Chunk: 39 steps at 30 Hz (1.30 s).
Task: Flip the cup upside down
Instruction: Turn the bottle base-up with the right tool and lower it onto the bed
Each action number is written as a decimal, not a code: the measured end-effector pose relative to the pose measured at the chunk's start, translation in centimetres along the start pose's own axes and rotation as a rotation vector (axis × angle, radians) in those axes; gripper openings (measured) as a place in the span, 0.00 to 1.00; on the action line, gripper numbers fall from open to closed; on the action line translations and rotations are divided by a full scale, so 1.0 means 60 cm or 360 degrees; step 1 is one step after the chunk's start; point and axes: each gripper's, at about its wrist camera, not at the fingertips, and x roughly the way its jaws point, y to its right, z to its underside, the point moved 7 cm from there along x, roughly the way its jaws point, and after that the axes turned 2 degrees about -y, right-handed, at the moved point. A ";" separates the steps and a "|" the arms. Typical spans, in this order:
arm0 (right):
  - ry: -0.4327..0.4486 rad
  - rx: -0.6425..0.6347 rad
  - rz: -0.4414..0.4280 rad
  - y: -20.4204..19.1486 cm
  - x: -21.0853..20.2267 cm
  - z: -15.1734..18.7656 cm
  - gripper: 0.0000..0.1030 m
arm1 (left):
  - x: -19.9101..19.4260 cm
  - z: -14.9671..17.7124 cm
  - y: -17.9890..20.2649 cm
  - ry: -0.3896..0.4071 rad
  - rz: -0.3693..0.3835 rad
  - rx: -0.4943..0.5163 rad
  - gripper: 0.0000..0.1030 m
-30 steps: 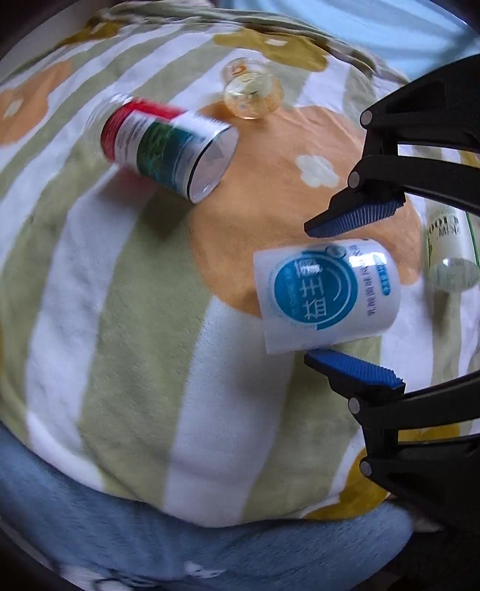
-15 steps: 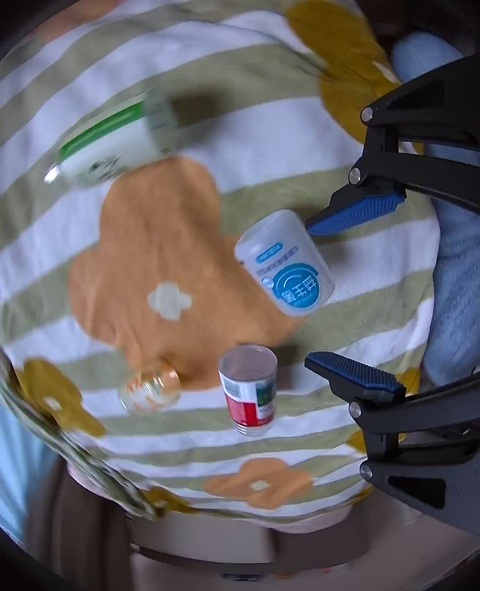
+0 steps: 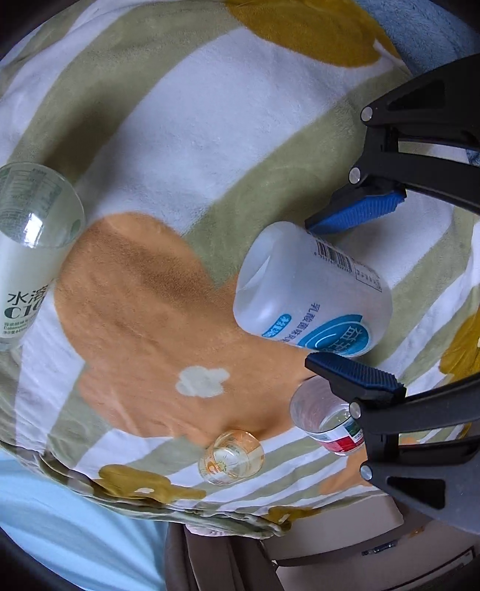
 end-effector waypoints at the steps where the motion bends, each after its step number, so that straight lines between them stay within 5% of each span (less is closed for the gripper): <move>1: 0.0004 0.0000 -0.0004 -0.002 0.003 -0.005 0.62 | 0.001 -0.001 -0.002 -0.0002 0.0005 -0.0006 1.00; 14: -0.0021 -0.0145 -0.0079 -0.011 0.029 -0.023 0.62 | 0.011 -0.001 -0.011 -0.0035 0.0012 -0.0034 1.00; 19: 0.0162 -0.0576 -0.0096 -0.039 -0.008 -0.009 0.60 | 0.016 0.001 -0.005 -0.0035 -0.0015 -0.0025 1.00; 25: 0.0597 -0.1282 -0.0082 -0.065 -0.038 0.034 0.60 | 0.025 0.002 -0.001 -0.0022 -0.0054 -0.0028 1.00; 30: 0.0826 -0.1587 0.0068 -0.060 -0.010 0.048 0.59 | 0.030 -0.001 0.001 -0.0020 -0.0102 -0.0034 1.00; 39: 0.0877 -0.1824 0.0166 -0.024 -0.010 0.085 0.58 | 0.052 -0.004 0.018 -0.0049 -0.0122 -0.0001 1.00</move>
